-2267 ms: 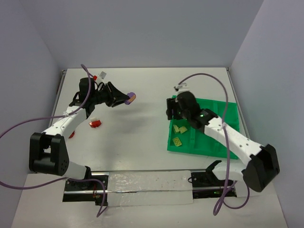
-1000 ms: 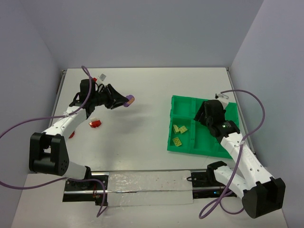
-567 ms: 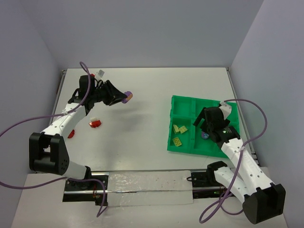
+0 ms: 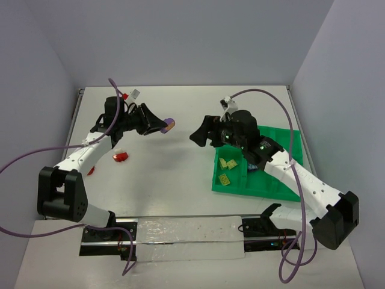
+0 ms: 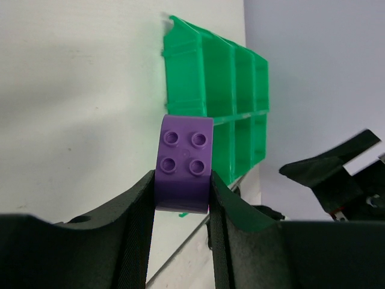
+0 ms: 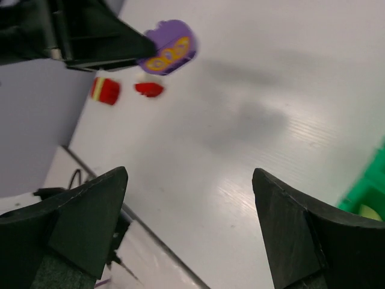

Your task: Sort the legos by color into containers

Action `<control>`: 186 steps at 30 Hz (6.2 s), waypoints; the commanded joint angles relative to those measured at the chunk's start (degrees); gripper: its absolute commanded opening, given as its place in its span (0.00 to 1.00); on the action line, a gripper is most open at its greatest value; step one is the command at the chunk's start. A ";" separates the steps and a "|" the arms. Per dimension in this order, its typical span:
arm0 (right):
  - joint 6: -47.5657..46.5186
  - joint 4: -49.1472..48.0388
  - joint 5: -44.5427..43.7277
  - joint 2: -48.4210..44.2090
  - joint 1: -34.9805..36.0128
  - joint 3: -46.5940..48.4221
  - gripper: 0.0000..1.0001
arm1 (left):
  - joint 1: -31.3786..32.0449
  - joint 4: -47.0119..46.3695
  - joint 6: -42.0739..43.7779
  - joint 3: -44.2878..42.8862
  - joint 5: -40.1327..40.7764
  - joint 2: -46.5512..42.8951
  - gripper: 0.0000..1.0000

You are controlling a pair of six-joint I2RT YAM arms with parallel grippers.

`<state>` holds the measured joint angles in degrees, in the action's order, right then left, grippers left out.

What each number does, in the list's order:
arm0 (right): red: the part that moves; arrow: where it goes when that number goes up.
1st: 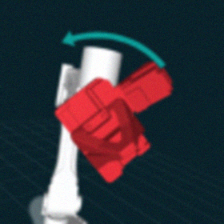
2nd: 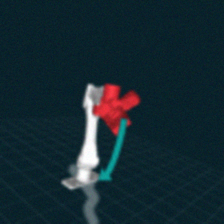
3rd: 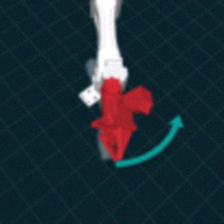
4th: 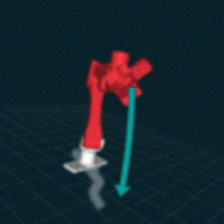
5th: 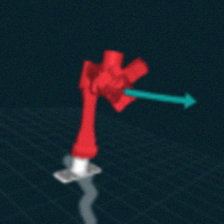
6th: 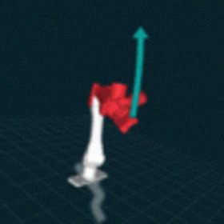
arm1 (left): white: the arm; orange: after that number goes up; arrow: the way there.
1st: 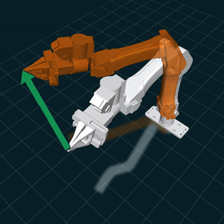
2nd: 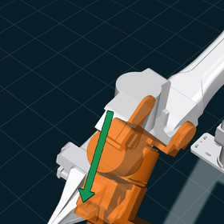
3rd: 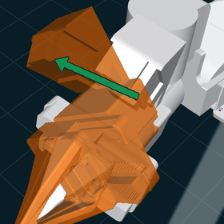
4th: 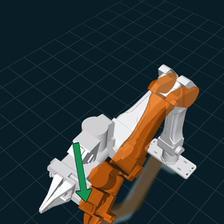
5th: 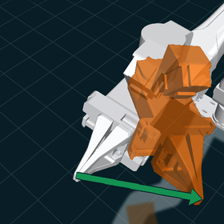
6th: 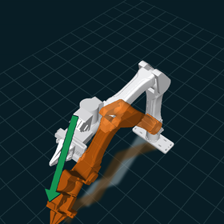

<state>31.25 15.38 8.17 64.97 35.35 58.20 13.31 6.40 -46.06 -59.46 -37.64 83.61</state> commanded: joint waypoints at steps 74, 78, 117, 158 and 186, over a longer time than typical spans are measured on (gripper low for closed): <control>31.21 -68.50 39.32 23.21 -5.73 -7.41 0.06 | 3.13 -23.77 -9.47 6.08 -14.19 -7.27 0.90; 30.19 -67.06 39.29 22.23 -5.73 -7.84 0.06 | 3.13 -26.53 -11.33 6.70 -14.65 -6.97 0.72; -1.44 8.76 -13.62 -7.04 -14.25 -5.38 0.06 | -4.91 -18.37 -10.41 9.10 -4.38 -12.40 0.00; 3.49 -6.68 10.62 -14.46 -11.76 -8.47 0.86 | 1.63 -21.46 -9.45 5.81 -6.40 -11.58 0.00; 17.52 -36.98 24.44 20.08 0.06 6.31 0.87 | 3.21 -23.98 -12.12 6.11 -4.72 -12.15 0.00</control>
<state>47.11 -16.52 31.35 83.42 34.85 61.89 16.10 -14.39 -58.06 -52.82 -42.37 73.17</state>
